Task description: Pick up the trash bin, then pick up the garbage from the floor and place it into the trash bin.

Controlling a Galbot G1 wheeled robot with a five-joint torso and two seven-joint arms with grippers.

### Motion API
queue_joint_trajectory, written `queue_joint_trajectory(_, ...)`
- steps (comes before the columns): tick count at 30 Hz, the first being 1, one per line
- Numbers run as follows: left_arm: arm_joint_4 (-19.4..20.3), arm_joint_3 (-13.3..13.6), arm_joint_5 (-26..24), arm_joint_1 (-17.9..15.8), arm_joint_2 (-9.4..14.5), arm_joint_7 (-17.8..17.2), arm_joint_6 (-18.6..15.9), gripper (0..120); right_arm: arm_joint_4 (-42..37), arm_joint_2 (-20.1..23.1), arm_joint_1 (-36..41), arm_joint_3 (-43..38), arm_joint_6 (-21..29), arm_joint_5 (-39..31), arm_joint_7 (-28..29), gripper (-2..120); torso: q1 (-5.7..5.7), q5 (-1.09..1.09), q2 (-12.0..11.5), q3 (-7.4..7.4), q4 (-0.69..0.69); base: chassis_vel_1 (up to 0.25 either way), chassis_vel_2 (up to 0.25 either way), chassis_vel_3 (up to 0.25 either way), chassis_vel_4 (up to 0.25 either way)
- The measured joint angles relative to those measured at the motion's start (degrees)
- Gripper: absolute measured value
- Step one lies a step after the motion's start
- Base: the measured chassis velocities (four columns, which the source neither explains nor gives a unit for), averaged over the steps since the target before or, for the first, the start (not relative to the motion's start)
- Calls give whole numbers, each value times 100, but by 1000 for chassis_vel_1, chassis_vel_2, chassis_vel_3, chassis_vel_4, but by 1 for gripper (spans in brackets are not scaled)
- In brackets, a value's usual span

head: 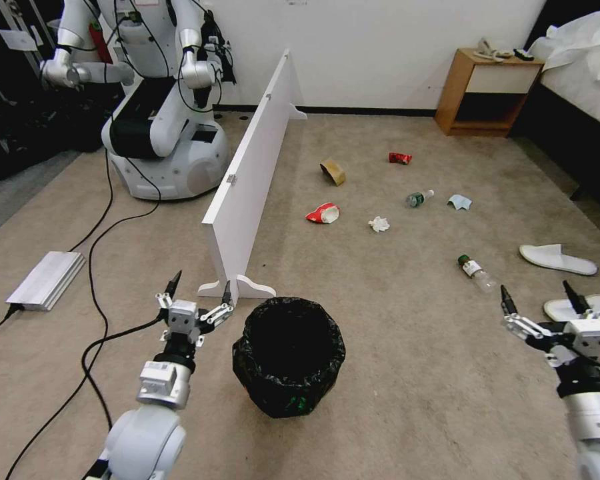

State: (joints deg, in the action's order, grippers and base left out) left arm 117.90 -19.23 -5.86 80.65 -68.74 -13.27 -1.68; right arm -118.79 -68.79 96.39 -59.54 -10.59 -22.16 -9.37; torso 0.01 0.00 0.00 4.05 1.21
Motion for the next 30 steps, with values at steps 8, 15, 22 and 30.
queue_joint_trajectory(8,-405,125,304,-113,-781,-94,-95,100,177,-187,-390,112,-120,-1,16,100,0,1,0,0,-1,0,0,0,0)
queue_joint_trajectory(15,-563,-76,522,-78,-1298,-92,-83,100,495,142,-720,427,-44,-139,-104,100,0,2,0,0,-2,0,0,0,0)
queue_joint_trajectory(22,-665,-101,687,-269,-1323,-179,-8,100,740,560,-943,685,-5,-351,-72,100,0,0,0,0,0,-15,9,12,-15)
queue_joint_trajectory(30,-676,-75,676,-318,-1229,-326,47,100,780,654,-957,789,-2,-342,-22,100,1,1,0,1,0,-57,44,51,-58)
